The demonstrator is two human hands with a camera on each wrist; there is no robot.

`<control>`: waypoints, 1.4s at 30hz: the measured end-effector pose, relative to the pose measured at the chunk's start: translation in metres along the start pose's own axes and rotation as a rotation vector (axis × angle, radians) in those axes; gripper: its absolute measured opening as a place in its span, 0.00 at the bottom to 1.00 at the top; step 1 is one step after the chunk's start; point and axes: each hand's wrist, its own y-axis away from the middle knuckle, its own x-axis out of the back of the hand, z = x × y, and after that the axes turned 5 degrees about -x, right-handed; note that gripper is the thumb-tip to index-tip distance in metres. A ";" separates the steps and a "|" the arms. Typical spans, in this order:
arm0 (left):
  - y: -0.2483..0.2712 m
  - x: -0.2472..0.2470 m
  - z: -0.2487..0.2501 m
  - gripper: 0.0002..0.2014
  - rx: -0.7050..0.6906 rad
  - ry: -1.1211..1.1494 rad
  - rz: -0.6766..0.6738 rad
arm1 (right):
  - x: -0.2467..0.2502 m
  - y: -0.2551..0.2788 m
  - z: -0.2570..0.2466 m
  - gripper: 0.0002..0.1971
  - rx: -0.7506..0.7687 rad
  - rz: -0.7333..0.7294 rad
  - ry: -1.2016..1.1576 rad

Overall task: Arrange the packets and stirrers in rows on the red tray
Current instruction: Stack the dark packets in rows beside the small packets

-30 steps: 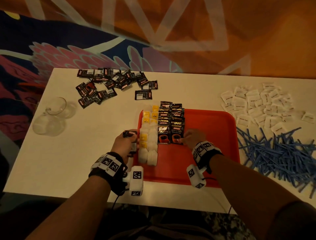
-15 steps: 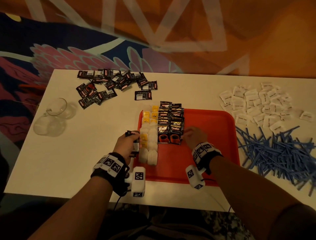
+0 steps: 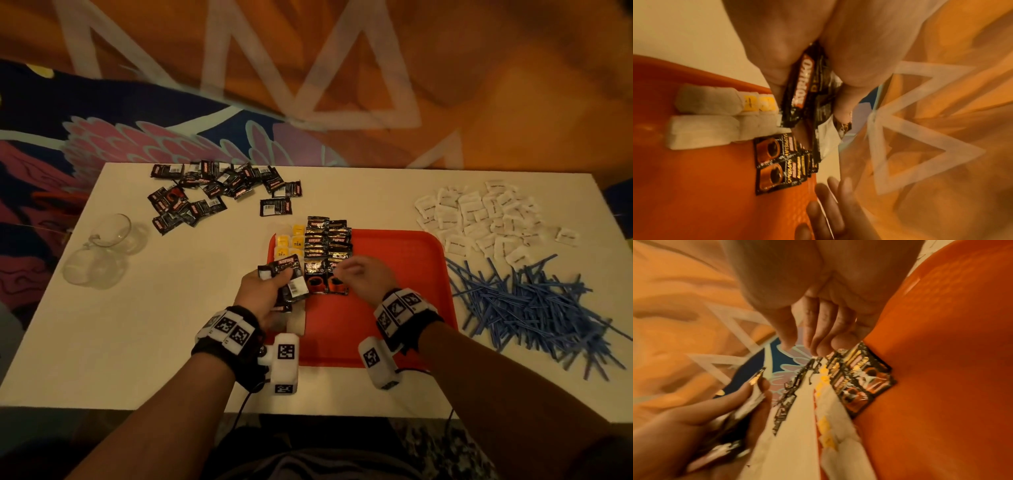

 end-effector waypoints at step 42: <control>0.052 -0.036 0.049 0.17 0.005 0.278 -0.096 | 0.012 0.057 -0.065 0.07 0.252 -0.066 -0.084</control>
